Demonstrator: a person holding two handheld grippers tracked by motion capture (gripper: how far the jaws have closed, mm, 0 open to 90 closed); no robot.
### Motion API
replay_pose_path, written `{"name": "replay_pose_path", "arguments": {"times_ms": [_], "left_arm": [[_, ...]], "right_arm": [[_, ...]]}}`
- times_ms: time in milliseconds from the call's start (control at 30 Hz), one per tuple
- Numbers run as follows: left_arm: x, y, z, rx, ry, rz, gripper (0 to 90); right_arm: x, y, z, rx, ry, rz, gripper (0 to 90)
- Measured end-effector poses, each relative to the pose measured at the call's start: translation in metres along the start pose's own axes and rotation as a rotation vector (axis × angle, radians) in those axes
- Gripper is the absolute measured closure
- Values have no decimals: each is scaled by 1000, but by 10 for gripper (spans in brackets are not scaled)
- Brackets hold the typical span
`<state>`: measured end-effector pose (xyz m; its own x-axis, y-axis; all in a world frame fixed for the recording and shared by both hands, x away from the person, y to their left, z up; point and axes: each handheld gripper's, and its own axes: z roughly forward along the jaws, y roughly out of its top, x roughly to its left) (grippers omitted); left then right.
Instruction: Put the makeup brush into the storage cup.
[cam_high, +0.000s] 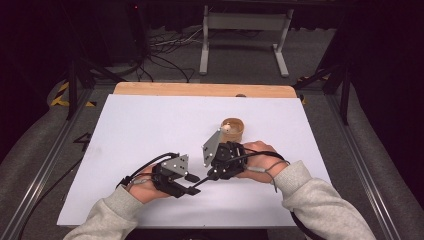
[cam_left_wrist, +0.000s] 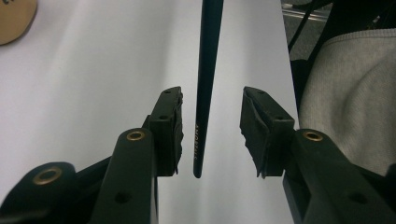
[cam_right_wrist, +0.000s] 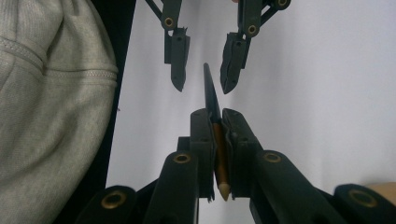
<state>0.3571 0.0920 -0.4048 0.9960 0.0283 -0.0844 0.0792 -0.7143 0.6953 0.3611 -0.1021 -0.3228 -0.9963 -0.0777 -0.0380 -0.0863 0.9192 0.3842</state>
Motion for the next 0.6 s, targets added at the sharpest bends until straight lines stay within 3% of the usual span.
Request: {"name": "replay_pose_path", "arguments": {"times_ms": [600], "left_arm": [[2,5,11,44,-29,2,712]], "right_arm": [[-3,7,7,49,31,-12,841]]}}
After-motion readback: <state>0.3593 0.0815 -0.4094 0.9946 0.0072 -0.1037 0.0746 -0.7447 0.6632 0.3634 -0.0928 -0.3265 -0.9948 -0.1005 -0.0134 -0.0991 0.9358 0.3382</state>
